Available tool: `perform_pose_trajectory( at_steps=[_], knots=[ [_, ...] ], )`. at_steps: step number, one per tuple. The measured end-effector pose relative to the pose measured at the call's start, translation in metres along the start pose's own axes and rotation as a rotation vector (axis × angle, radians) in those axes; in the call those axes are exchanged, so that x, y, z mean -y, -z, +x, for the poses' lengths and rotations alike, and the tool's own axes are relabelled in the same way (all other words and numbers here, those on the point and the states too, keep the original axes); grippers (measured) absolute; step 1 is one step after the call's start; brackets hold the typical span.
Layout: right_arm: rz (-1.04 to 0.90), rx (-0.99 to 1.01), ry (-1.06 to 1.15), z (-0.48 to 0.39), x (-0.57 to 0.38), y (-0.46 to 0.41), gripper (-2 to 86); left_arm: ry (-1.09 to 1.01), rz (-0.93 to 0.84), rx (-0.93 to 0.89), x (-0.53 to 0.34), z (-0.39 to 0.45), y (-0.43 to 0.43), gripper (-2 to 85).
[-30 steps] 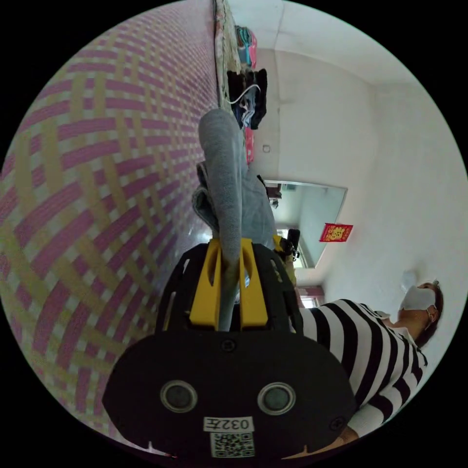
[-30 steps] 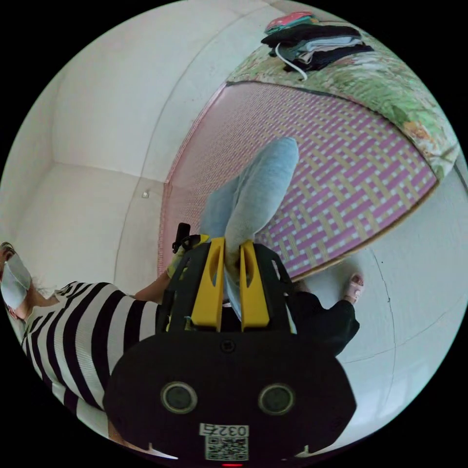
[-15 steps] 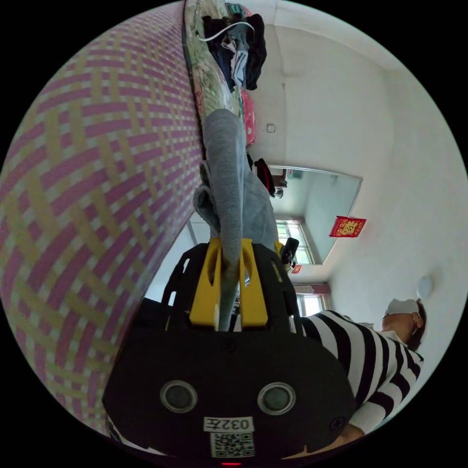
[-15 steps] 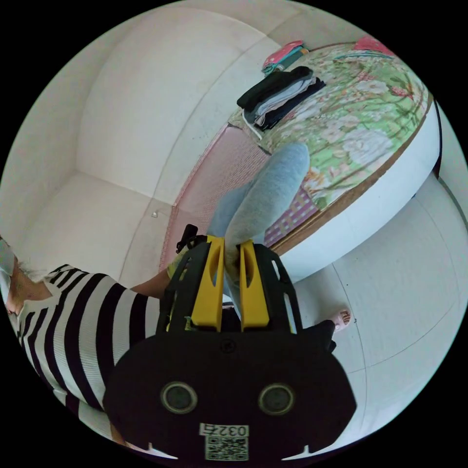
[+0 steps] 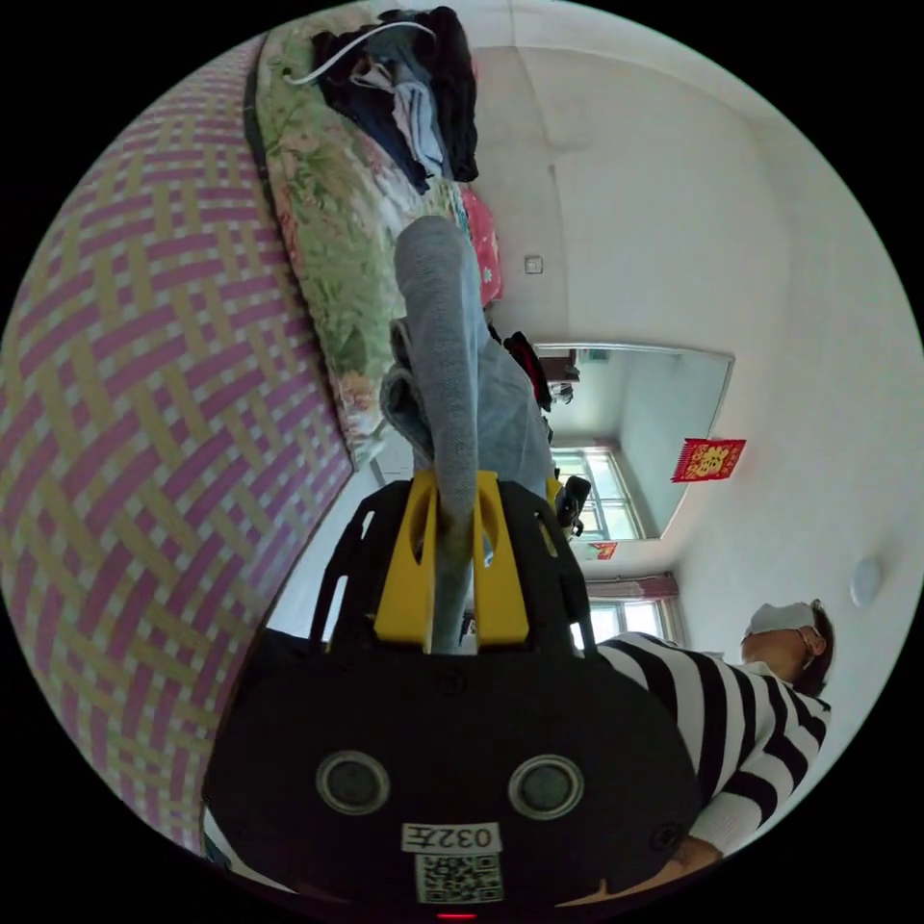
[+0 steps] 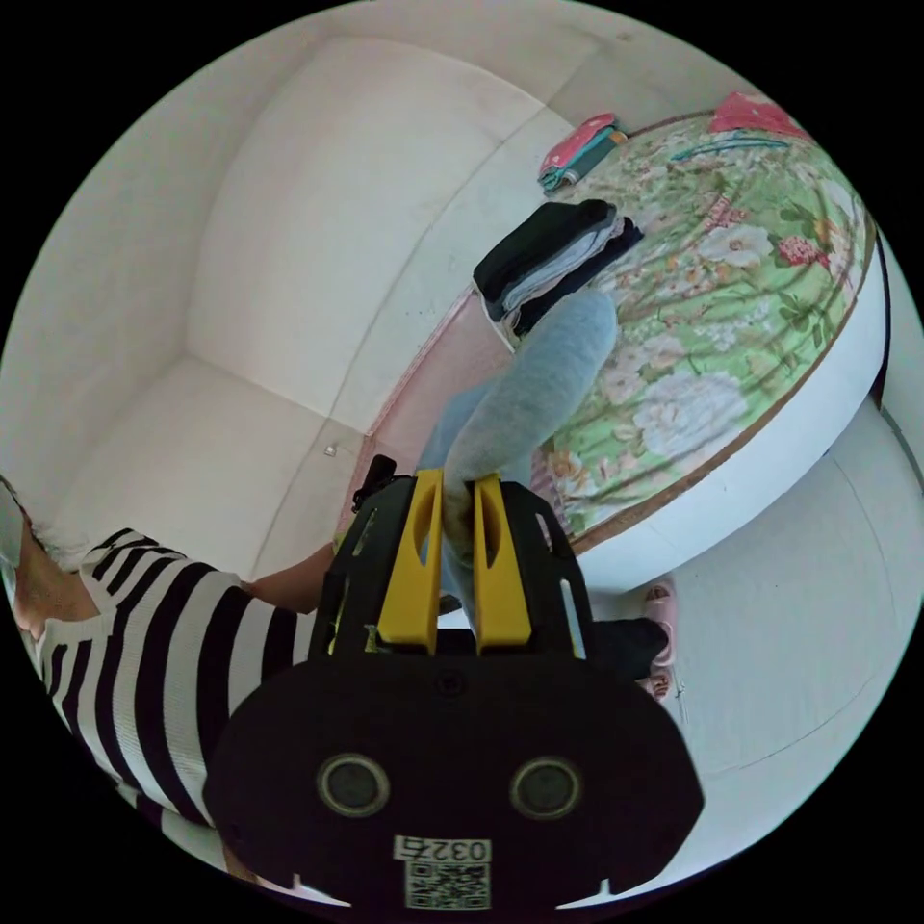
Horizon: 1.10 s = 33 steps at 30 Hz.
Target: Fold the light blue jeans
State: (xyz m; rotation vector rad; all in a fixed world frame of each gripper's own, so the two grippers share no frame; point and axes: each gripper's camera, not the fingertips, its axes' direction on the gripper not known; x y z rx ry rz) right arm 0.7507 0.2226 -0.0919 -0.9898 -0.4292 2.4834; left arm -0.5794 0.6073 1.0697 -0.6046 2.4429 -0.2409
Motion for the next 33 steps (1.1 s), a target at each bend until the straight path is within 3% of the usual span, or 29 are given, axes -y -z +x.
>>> perform_pose_trajectory(
  at_steps=[11, 19, 25, 33],
  knots=[
    [-0.098, -0.048, 0.068, -0.041, 0.174, 0.01, 5.2, -0.044, 0.131, -0.113, 0.1, -0.067, -0.025, 1.7],
    [-0.231, 0.029, 0.097, -0.044, 0.296, -0.021, 5.2, 0.016, 0.266, -0.104, 0.136, -0.094, -0.02, 1.5],
    [-0.267, 0.152, 0.237, -0.063, 0.432, -0.027, 5.2, -0.031, 0.416, -0.174, 0.206, -0.063, -0.013, 1.6],
    [-0.299, 0.203, 0.433, -0.1, 0.638, -0.042, 5.2, -0.119, 0.492, -0.079, 0.362, 0.004, 0.01, 1.5]
  ],
)
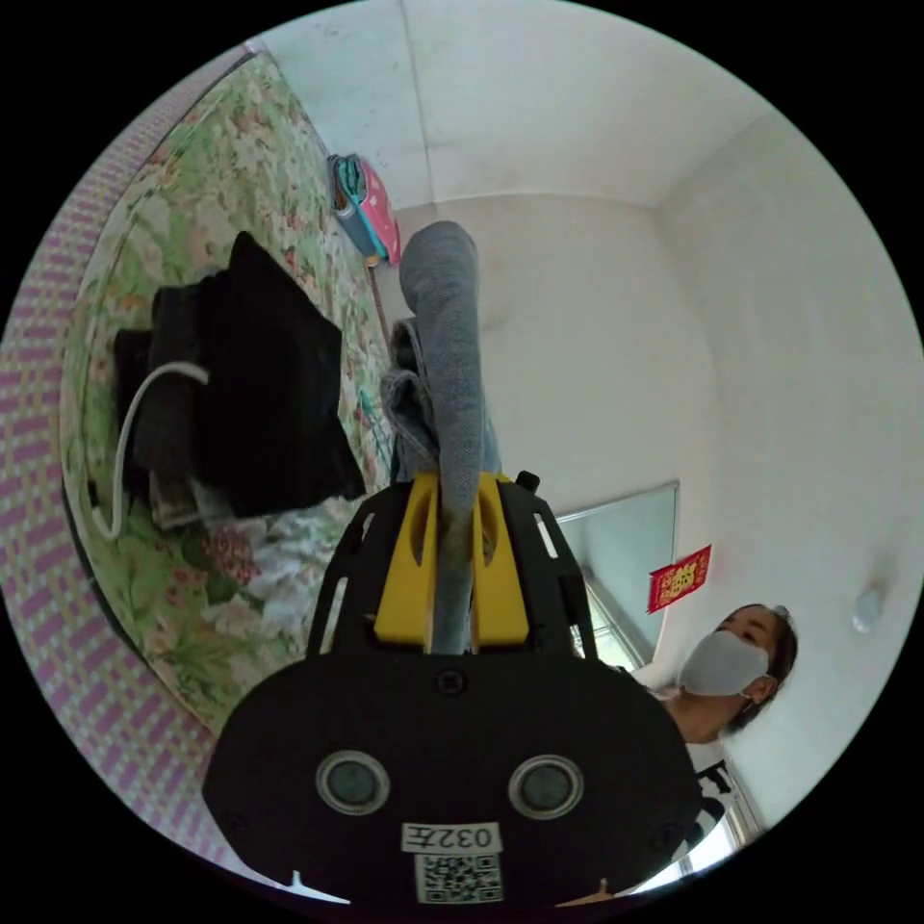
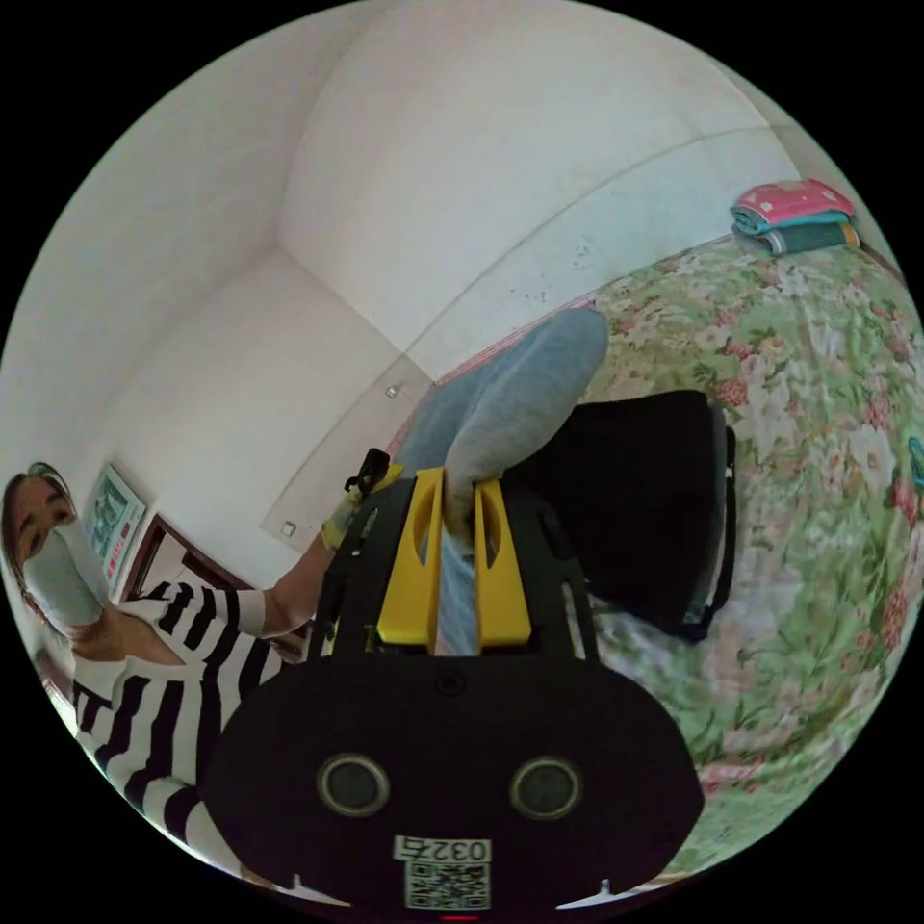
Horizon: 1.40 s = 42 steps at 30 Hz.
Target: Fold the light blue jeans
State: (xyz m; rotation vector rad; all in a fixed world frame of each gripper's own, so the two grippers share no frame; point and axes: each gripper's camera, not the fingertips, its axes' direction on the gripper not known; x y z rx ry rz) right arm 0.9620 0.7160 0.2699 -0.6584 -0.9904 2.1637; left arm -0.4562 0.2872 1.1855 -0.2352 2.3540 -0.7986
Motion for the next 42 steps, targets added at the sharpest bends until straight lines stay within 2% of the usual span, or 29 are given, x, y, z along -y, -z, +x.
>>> perform_pose_trajectory(
  at_steps=[3, 6, 9, 11, 14, 17, 24, 27, 29, 31, 33, 34, 36, 38, 40, 42],
  knots=[
    [-0.021, 0.022, -0.01, 0.035, 0.055, 0.001, 5.3, 0.018, 0.004, 0.031, 0.047, -0.012, -0.019, 1.6],
    [-0.066, 0.054, -0.085, 0.098, 0.087, -0.014, 5.5, 0.12, 0.014, 0.066, 0.079, -0.064, -0.032, 1.9],
    [-0.162, 0.013, -0.322, 0.198, 0.088, -0.054, 6.0, 0.295, -0.018, 0.244, 0.083, -0.152, -0.044, 2.7],
    [-0.201, -0.007, -0.46, 0.254, 0.074, -0.081, 5.3, 0.325, 0.039, 0.059, 0.069, -0.208, -0.047, 3.4],
    [-0.127, 0.13, -0.446, 0.272, 0.075, -0.081, 4.9, 0.274, 0.077, -0.011, 0.06, -0.23, -0.048, 2.8],
    [-0.174, 0.032, -0.333, 0.256, 0.095, -0.085, 4.7, 0.265, 0.046, 0.034, 0.062, -0.237, -0.052, 1.7],
    [-0.301, -0.013, -0.348, 0.271, 0.106, -0.117, 5.6, 0.221, 0.086, 0.08, 0.036, -0.276, -0.056, 1.2],
    [-0.188, -0.186, -0.253, 0.242, 0.114, -0.092, 5.8, 0.132, 0.219, 0.292, 0.007, -0.249, -0.039, 0.3],
    [-0.085, -0.265, -0.17, 0.22, 0.124, -0.086, 3.6, -0.1, 0.335, 0.689, -0.008, -0.189, -0.04, -0.7],
    [-0.072, -0.32, -0.084, 0.206, 0.137, -0.104, 1.2, -0.257, 0.34, 0.79, -0.001, -0.163, -0.066, -0.8],
    [-0.112, -0.425, -0.016, 0.198, 0.154, -0.137, -0.1, -0.336, 0.172, 0.733, 0.033, -0.165, -0.104, -0.9],
    [-0.143, -0.485, 0.012, 0.197, 0.166, -0.164, -0.5, -0.336, 0.059, 0.749, 0.057, -0.176, -0.13, -0.9],
    [-0.177, -0.537, 0.015, 0.202, 0.181, -0.203, -0.8, -0.338, 0.017, 0.89, 0.082, -0.2, -0.155, -0.9],
    [-0.229, -0.633, 0.002, 0.207, 0.194, -0.26, -0.9, -0.277, 0.001, 1.203, 0.104, -0.252, -0.169, -0.9],
    [-0.292, -0.715, 0.002, 0.211, 0.197, -0.305, -1.0, -0.237, -0.021, 1.239, 0.102, -0.303, -0.162, -1.0],
    [-0.34, -0.795, 0.029, 0.214, 0.189, -0.349, -1.0, -0.316, 0.064, 1.226, 0.08, -0.337, -0.144, -1.0]
  ],
)
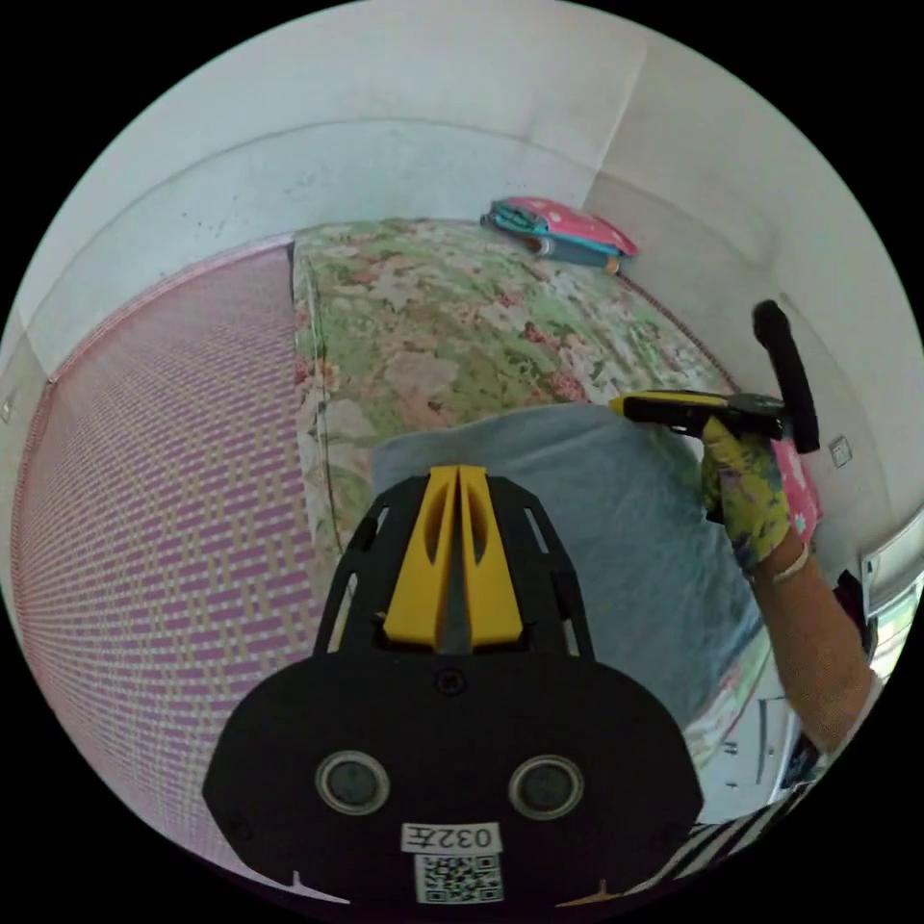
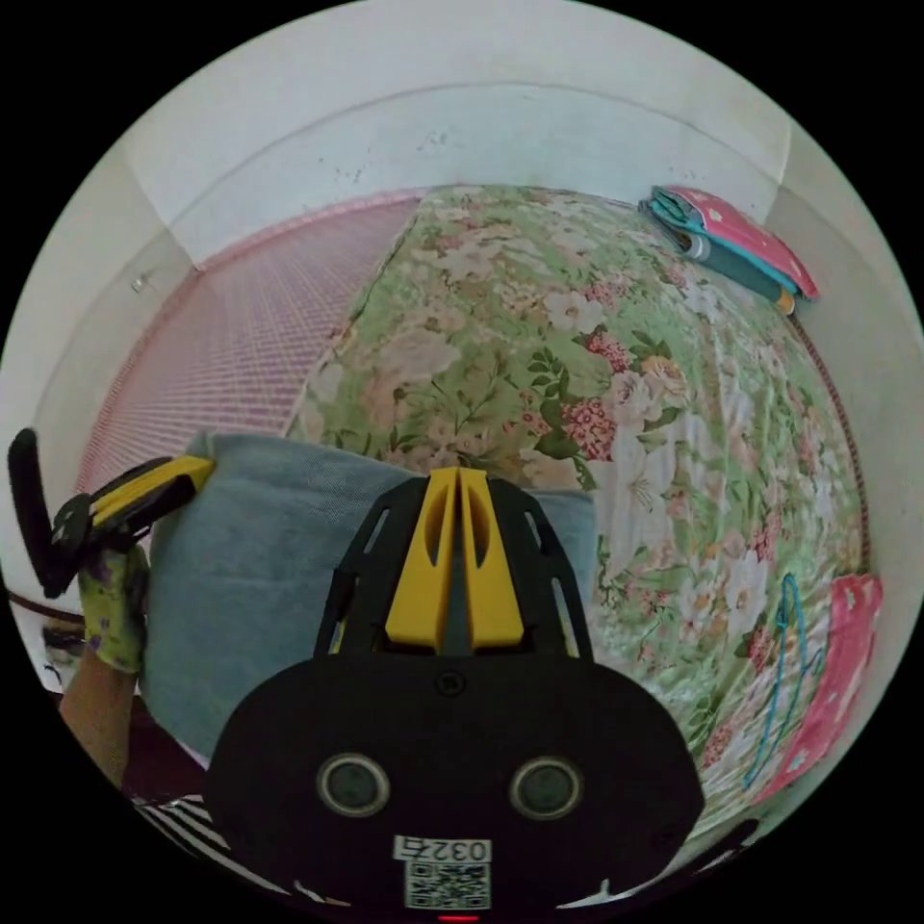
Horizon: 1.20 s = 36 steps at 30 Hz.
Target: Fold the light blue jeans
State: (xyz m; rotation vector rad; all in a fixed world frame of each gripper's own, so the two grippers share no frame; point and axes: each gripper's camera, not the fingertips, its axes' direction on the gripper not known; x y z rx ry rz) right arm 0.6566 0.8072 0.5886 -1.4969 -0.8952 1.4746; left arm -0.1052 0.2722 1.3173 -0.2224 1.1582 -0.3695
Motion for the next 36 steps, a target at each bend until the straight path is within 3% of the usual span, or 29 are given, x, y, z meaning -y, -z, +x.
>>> perform_pose_trajectory(
  at_steps=[5, 9, 11, 14, 16, 23, 26, 29, 32, 34, 36],
  knots=[
    [0.026, -0.205, 0.111, -0.06, -0.013, -0.063, -1.0, -0.047, 0.169, -0.028, -0.058, -0.063, -0.044, -0.9],
    [0.048, 0.024, 0.03, -0.026, -0.019, -0.054, -1.0, -0.032, 0.134, -0.079, -0.05, -0.097, -0.06, -0.9],
    [0.291, 0.175, -0.018, -0.006, -0.064, -0.01, -1.0, -0.033, 0.138, -0.129, -0.05, -0.116, -0.053, -0.9],
    [0.418, 0.293, 0.039, -0.007, -0.145, 0.02, -1.0, -0.038, 0.193, -0.255, -0.063, -0.137, -0.017, -1.0],
    [0.41, 0.3, 0.052, -0.013, -0.197, 0.019, -1.0, -0.077, 0.244, -0.34, -0.084, -0.144, 0.009, -1.0],
    [0.497, 0.223, 0.047, -0.064, -0.351, -0.036, -1.0, -0.273, 0.278, -0.239, -0.195, -0.131, 0.04, -0.9],
    [0.416, 0.097, 0.104, -0.092, -0.352, -0.081, -1.0, -0.264, 0.239, -0.09, -0.203, -0.149, 0.012, -0.9],
    [0.197, 0.053, 0.048, -0.092, -0.337, -0.146, -1.0, -0.293, 0.198, -0.085, -0.192, -0.174, 0.001, -0.9],
    [0.105, 0.111, 0.032, -0.083, -0.334, -0.171, -1.0, -0.288, 0.089, -0.142, -0.156, -0.205, 0.008, -1.0],
    [0.076, 0.121, 0.048, -0.082, -0.337, -0.174, -1.0, -0.251, 0.028, -0.137, -0.135, -0.222, 0.025, -1.0],
    [0.181, 0.134, 0.065, -0.087, -0.353, -0.164, -1.0, -0.283, 0.112, -0.15, -0.133, -0.232, 0.055, -0.9]
  ],
)
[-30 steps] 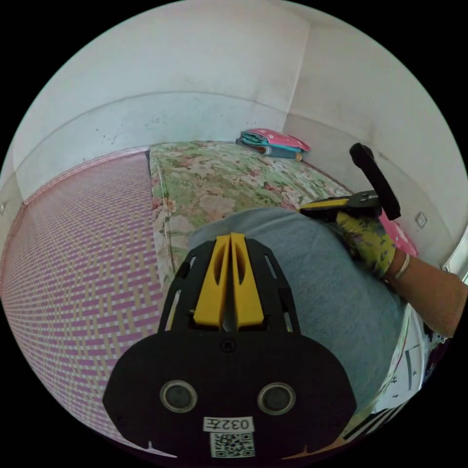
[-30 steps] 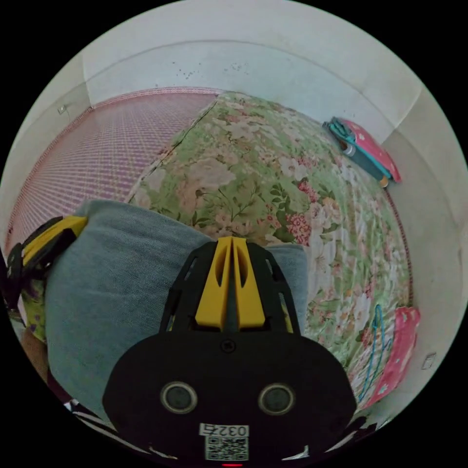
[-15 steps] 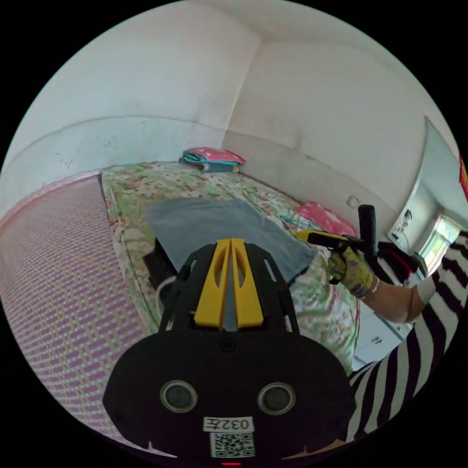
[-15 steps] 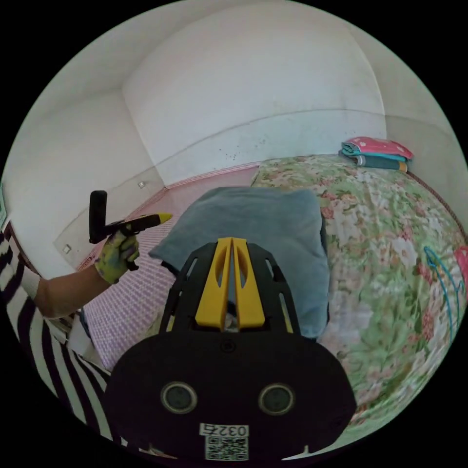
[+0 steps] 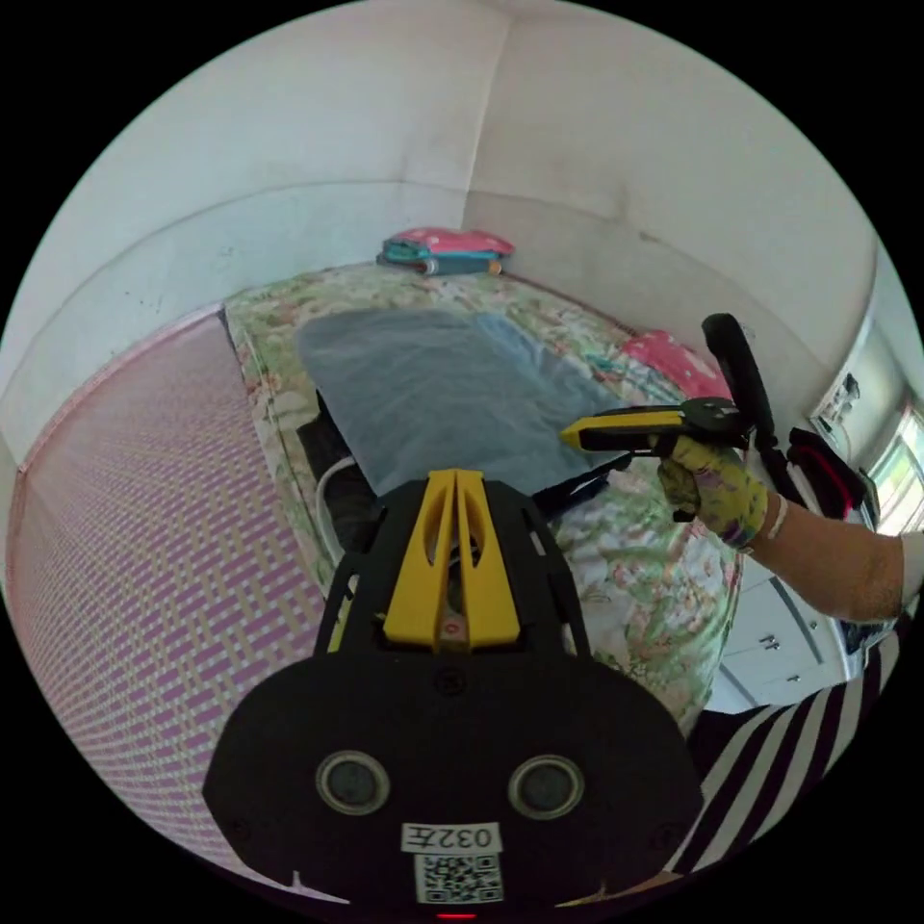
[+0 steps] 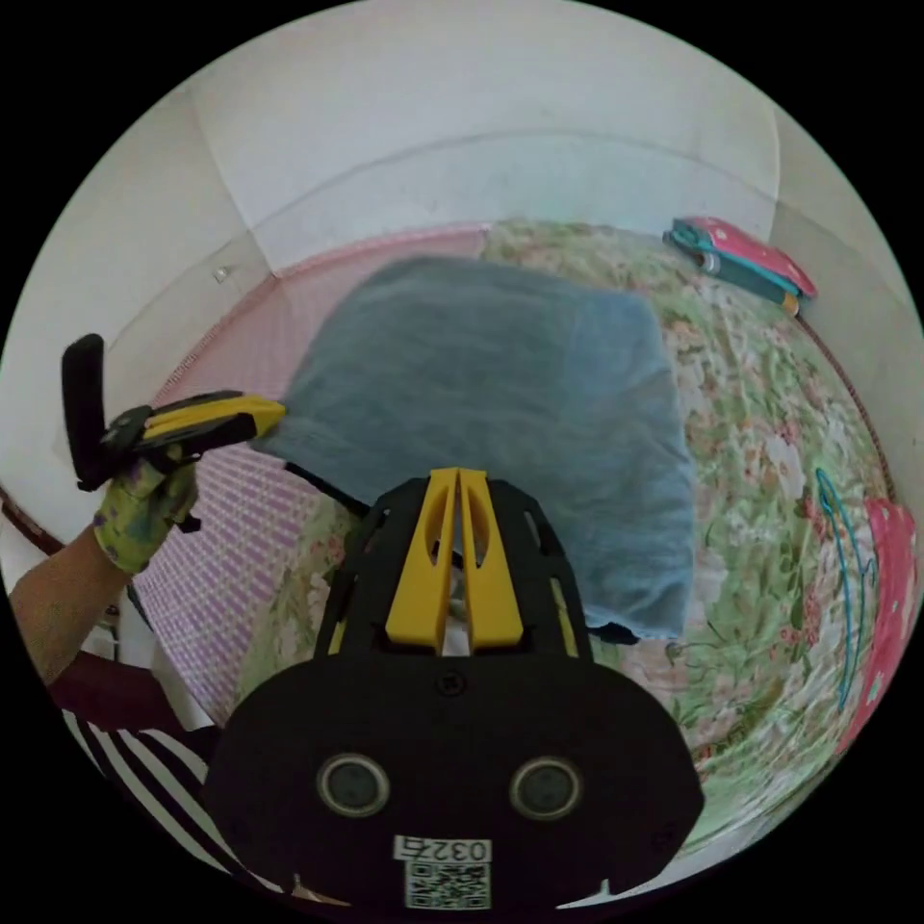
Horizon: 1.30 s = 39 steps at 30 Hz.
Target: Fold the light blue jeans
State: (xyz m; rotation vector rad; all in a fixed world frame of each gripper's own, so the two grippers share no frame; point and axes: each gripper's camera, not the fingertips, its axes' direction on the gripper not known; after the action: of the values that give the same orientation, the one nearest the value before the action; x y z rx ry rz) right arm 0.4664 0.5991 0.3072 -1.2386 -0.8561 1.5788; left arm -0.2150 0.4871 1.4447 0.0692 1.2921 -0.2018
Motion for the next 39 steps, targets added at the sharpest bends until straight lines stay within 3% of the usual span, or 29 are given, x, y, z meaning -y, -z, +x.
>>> perform_pose_trajectory(
  at_steps=[3, 6, 9, 16, 23, 32, 39],
  knots=[
    [0.091, 0.103, 0.08, -0.027, -0.034, 0.001, -1.0, -0.02, 0.026, -0.106, -0.026, -0.007, 0.039, -0.9],
    [0.052, 0.191, 0.159, -0.062, -0.084, -0.032, -1.0, 0.131, -0.099, -0.13, -0.091, -0.02, 0.063, -0.9],
    [-0.056, 0.336, 0.21, -0.1, -0.147, -0.077, -1.0, 0.348, -0.229, -0.225, -0.181, -0.032, 0.084, -0.9],
    [-0.36, 0.562, 0.231, -0.198, -0.289, -0.171, -1.0, 0.741, -0.332, -0.098, -0.337, -0.063, 0.203, -0.9],
    [-0.48, 0.596, 0.525, -0.356, -0.338, -0.242, -1.0, 1.12, -0.127, -0.089, -0.465, -0.134, 0.317, -0.9],
    [-0.649, 0.739, 0.505, -0.529, -0.413, -0.34, -1.0, 1.383, 0.078, -0.017, -0.6, -0.15, 0.45, -0.9],
    [-0.72, 0.738, 0.607, -0.603, -0.441, -0.385, -1.0, 1.551, 0.232, 0.067, -0.657, -0.164, 0.512, -0.9]
  ],
)
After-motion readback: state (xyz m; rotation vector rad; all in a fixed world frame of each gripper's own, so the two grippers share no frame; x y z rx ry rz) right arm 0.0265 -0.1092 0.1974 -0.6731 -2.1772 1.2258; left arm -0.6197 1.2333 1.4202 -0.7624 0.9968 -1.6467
